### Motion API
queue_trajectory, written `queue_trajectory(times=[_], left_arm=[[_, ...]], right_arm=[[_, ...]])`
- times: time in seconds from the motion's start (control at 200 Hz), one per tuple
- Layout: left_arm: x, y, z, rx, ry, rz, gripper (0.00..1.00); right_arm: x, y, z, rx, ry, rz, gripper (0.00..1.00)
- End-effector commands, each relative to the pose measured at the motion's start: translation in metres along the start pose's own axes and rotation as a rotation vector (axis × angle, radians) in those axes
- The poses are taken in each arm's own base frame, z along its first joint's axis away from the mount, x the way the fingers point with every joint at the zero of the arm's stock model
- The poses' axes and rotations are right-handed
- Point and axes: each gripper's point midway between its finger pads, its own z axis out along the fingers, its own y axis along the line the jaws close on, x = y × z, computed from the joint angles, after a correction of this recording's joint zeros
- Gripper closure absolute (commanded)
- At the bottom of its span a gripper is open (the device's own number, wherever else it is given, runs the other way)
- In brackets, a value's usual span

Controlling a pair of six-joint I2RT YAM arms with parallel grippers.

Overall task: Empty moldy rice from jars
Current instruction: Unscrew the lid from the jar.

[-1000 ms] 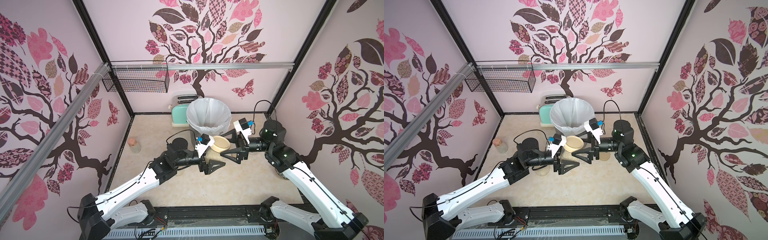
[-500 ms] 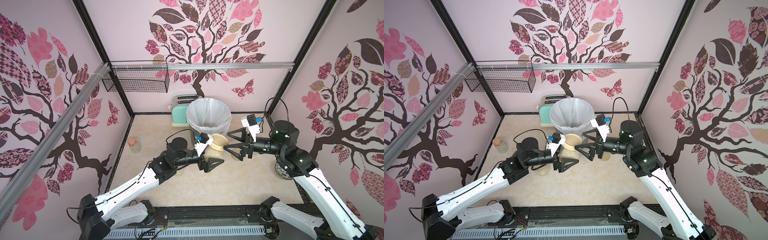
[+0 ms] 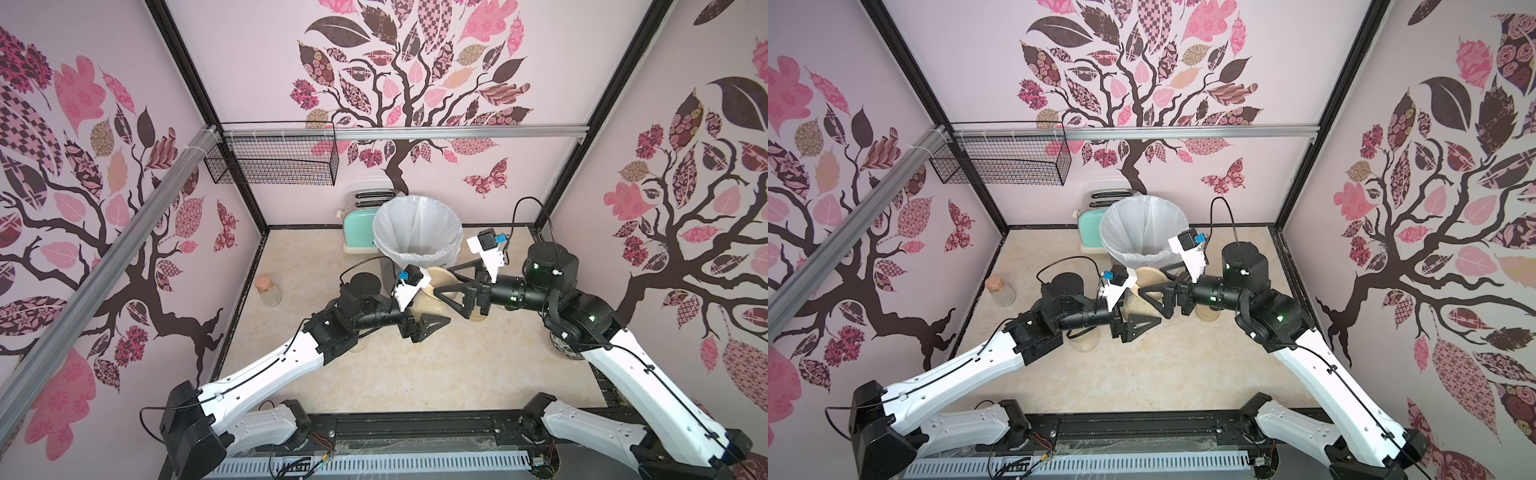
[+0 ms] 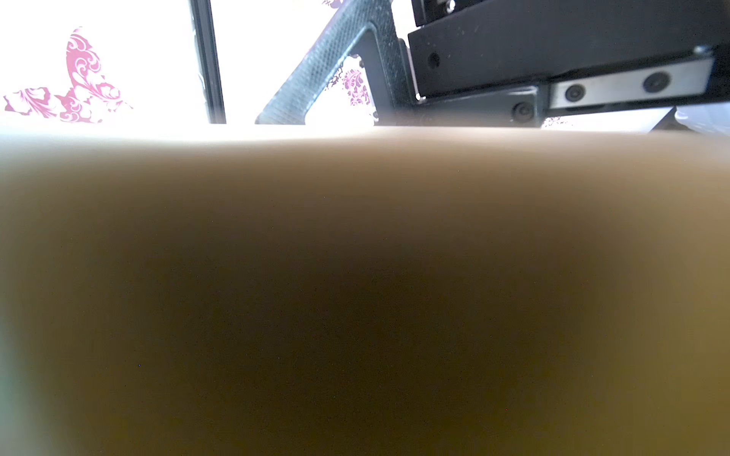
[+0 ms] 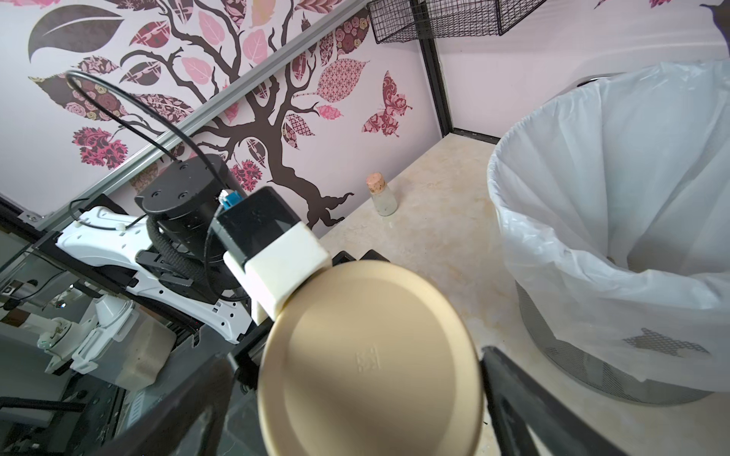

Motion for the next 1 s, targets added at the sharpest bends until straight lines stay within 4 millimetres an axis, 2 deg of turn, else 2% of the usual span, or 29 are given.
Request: queue_trajectory(times=[0.0, 0.26, 0.565, 0.75, 0.99], left_arm=[[-0.046, -0.005, -0.006, 0.006, -0.131, 0.083, 0.34], [-0.048, -0.004, -0.002, 0.012, -0.134, 0.082, 0.35], [-0.050, -0.004, 0.000, 0.016, -0.136, 0.079, 0.34], [-0.049, -0.006, 0.001, 0.027, -0.133, 0.073, 0.35], [-0.046, -0.006, 0.001, 0.032, -0.131, 0.066, 0.35]], right_arm=[[-0.007, -0.001, -0.004, 0.030, -0.024, 0.002, 0.00], [-0.003, -0.003, -0.001, 0.033, -0.011, 0.005, 0.01], [0.015, -0.014, 0.004, 0.062, 0.037, 0.015, 0.01], [0.014, -0.018, 0.007, 0.069, 0.036, 0.011, 0.01], [0.009, -0.009, 0.012, 0.008, 0.013, -0.016, 0.19]])
